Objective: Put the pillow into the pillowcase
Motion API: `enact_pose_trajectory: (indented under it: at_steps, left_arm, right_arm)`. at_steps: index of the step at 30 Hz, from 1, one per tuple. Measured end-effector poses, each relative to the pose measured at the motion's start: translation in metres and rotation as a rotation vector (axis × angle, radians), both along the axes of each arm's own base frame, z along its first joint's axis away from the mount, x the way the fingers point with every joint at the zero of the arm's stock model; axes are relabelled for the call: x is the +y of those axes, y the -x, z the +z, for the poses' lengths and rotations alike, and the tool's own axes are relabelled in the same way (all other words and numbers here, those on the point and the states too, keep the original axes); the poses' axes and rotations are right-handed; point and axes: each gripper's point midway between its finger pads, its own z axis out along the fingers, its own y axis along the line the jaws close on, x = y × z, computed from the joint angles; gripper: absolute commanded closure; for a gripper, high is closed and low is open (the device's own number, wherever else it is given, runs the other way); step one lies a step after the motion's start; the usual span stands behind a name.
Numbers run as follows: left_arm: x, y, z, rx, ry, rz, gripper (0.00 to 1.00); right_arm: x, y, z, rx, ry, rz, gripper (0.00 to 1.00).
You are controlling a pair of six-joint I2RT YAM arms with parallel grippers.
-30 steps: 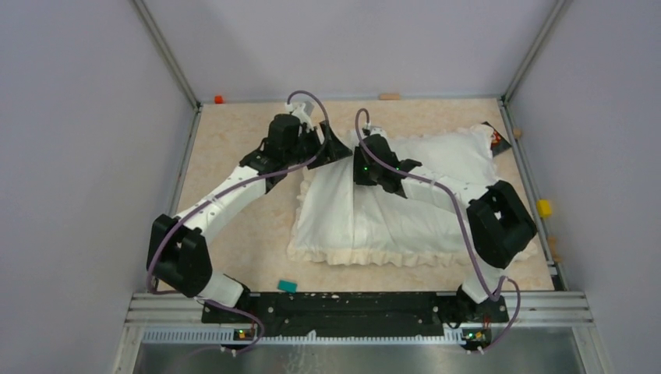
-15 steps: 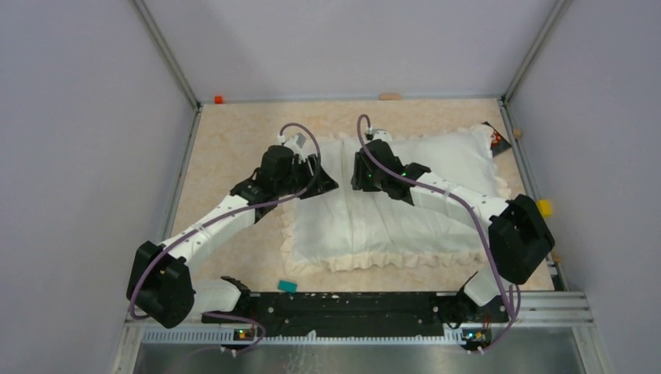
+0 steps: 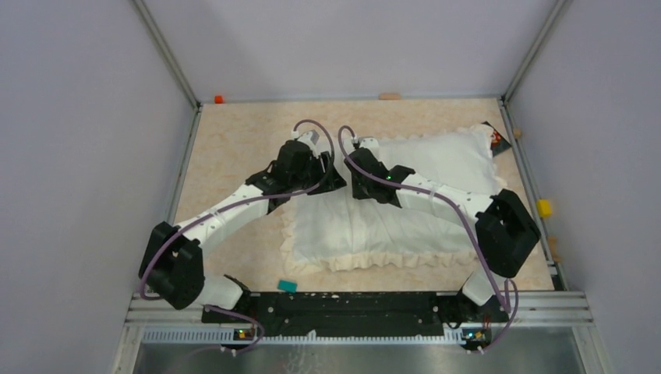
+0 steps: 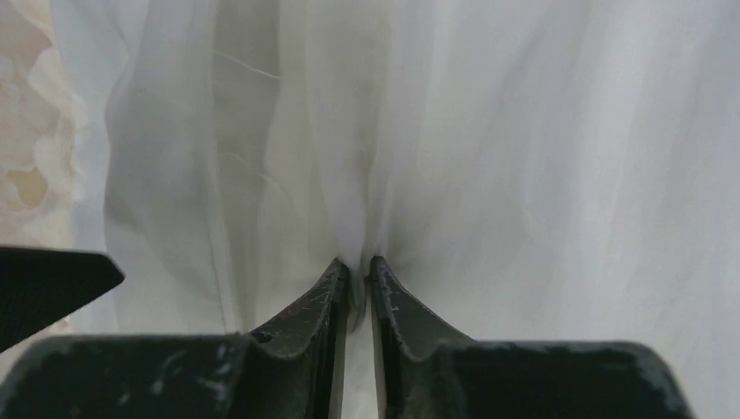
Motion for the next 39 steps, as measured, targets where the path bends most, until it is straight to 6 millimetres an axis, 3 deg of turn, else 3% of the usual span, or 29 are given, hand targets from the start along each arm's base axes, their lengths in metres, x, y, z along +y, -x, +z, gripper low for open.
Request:
enact_pose_trajectory:
  at_steps: [2,8,15,18,21,23,25,29,30,32,35,39]
  left_arm:
    - [-0.005,-0.012,0.001,-0.022,-0.031,0.005,0.39]
    - [-0.015,-0.044,0.002,-0.089,-0.126,0.033,0.42]
    - [-0.003,-0.054,-0.013,-0.130,-0.282,0.078,0.46]
    - [0.001,-0.058,-0.018,-0.137,-0.321,0.090,0.54]
    - [0.004,-0.063,-0.025,-0.142,-0.362,0.100,0.68]
    - [0.006,-0.065,-0.030,-0.141,-0.387,0.097,0.87]
    - [0.006,-0.067,-0.032,-0.142,-0.405,0.091,0.98]
    - [0.001,-0.068,-0.025,-0.160,-0.414,0.072,1.00]
    - [-0.003,-0.067,-0.022,-0.168,-0.406,0.066,0.98]
    - [-0.010,-0.066,-0.015,-0.182,-0.394,0.053,0.68]
    - [-0.015,-0.066,-0.009,-0.201,-0.400,0.051,0.47]
    - [-0.003,-0.072,-0.007,-0.225,-0.462,0.094,0.34]
  right_arm:
    - [-0.001,0.000,0.004,-0.007,-0.005,-0.006,1.00]
    - [-0.004,0.000,0.043,-0.066,-0.094,-0.027,1.00]
    - [-0.014,0.004,0.063,-0.090,-0.169,-0.049,1.00]
    - [-0.016,0.004,0.060,-0.081,-0.185,-0.054,1.00]
    - [-0.015,0.007,0.052,-0.058,-0.203,-0.050,1.00]
    - [-0.015,0.009,0.048,-0.049,-0.216,-0.048,1.00]
    - [-0.016,0.011,0.046,-0.040,-0.229,-0.047,1.00]
    - [-0.017,0.012,0.047,-0.039,-0.255,-0.047,1.00]
    - [-0.017,0.012,0.048,-0.042,-0.264,-0.046,1.00]
    - [-0.016,0.012,0.050,-0.046,-0.279,-0.045,1.00]
    - [-0.014,0.011,0.054,-0.055,-0.298,-0.042,1.00]
    - [-0.013,0.012,0.053,-0.055,-0.311,-0.037,1.00]
